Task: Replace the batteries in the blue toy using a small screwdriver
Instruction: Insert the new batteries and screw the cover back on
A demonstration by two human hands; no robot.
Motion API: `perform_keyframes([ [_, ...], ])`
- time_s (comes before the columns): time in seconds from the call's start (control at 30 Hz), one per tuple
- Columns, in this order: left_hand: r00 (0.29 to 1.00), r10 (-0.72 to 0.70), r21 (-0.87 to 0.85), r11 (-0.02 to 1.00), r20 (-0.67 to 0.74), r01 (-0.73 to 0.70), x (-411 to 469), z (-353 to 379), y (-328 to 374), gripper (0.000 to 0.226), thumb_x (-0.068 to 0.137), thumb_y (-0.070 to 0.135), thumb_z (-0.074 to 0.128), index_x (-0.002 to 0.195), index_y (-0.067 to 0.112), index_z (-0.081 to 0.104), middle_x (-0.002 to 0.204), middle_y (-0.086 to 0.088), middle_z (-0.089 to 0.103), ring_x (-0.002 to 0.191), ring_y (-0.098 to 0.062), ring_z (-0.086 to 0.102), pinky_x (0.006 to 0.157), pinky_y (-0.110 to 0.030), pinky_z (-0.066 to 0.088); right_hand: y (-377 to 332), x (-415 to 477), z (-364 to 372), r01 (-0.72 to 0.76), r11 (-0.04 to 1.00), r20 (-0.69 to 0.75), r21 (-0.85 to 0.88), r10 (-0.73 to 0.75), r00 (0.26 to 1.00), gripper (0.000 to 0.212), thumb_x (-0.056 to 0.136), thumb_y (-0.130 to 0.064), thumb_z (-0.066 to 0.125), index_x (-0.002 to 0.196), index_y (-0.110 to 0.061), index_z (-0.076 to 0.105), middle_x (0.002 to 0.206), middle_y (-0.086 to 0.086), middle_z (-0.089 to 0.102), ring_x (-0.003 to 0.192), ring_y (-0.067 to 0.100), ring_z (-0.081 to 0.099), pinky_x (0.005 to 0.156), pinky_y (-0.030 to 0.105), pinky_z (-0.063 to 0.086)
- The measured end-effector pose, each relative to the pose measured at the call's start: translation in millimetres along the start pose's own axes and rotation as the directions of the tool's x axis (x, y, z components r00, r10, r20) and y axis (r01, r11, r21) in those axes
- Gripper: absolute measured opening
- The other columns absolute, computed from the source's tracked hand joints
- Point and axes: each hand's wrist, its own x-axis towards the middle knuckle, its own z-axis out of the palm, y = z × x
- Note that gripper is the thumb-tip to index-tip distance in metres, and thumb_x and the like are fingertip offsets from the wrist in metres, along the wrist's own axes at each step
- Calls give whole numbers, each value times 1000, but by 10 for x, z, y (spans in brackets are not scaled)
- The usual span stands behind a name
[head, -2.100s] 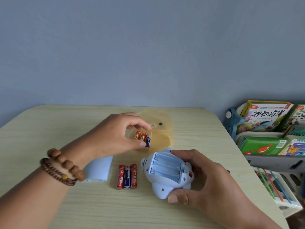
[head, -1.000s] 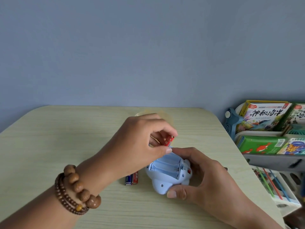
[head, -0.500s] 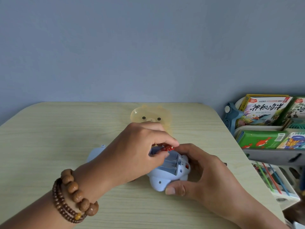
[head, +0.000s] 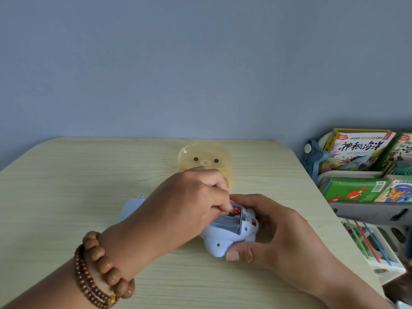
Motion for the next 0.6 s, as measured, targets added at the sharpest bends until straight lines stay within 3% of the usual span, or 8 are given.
perform_keyframes([
  [0.13, 999, -43, -47, 998, 16, 43, -18, -21, 16, 8, 84, 31, 72, 88, 28, 78, 96, 17, 67, 90, -1, 60, 76, -29, 53, 9, 9, 2, 13, 1000, -2, 19, -13, 1000, 78, 54, -36, 98, 124, -44, 63, 116, -11, 75, 107, 9, 71, 98, 45, 56],
  [0.2, 991, -97, -108, 988, 96, 107, -63, -87, 36, 29, 83, 50, 71, 108, 36, 72, 108, 21, 63, 103, 1, 60, 84, -20, 49, 15, 9, -9, 23, 999, 2, 33, -23, 1000, 76, 55, -33, 99, 121, -43, 63, 114, -11, 76, 105, 9, 72, 96, 44, 57],
  [0.27, 971, -143, -161, 971, 193, 176, -130, -145, 51, 69, 68, 69, 76, 129, 44, 56, 123, 29, 55, 118, 9, 52, 94, -9, 42, 4, 5, -19, 37, 999, 7, 35, -37, 999, 75, 55, -32, 98, 121, -41, 64, 114, -13, 76, 105, 8, 73, 96, 41, 58],
  [0.33, 958, -176, -151, 965, 225, 212, -192, -148, 41, 92, 56, 73, 80, 138, 47, 46, 130, 36, 48, 125, 17, 42, 101, -4, 34, 9, 4, -23, 51, 998, 3, 35, -51, 999, 76, 55, -29, 98, 122, -40, 64, 113, -14, 76, 105, 7, 73, 96, 37, 58],
  [0.4, 959, -196, -143, 963, 203, 227, -225, -113, 20, 93, 53, 71, 83, 136, 45, 49, 130, 37, 48, 123, 17, 44, 99, -5, 36, 10, -8, -18, 82, 997, -36, -4, -82, 996, 77, 55, -30, 98, 123, -43, 62, 108, -11, 77, 99, 6, 74, 91, 30, 60],
  [0.5, 962, -219, -175, 953, 163, 246, -250, -80, -3, 88, 51, 67, 87, 129, 37, 62, 126, 32, 55, 118, 13, 52, 95, -5, 40, -28, -34, -43, 207, 953, -86, -223, -230, 969, 69, 67, -36, 92, 127, -43, 59, 109, -17, 72, 93, 3, 73, 81, 14, 56],
  [0.6, 965, -226, -213, 944, 137, 251, -261, -60, -5, 85, 49, 64, 89, 126, 33, 67, 122, 28, 60, 115, 10, 56, 93, -4, 41, -97, -32, -86, 296, 879, 12, -373, -314, 949, 56, 78, -38, 80, 128, -44, 56, 119, -27, 64, 99, -1, 69, 80, 16, 55],
])
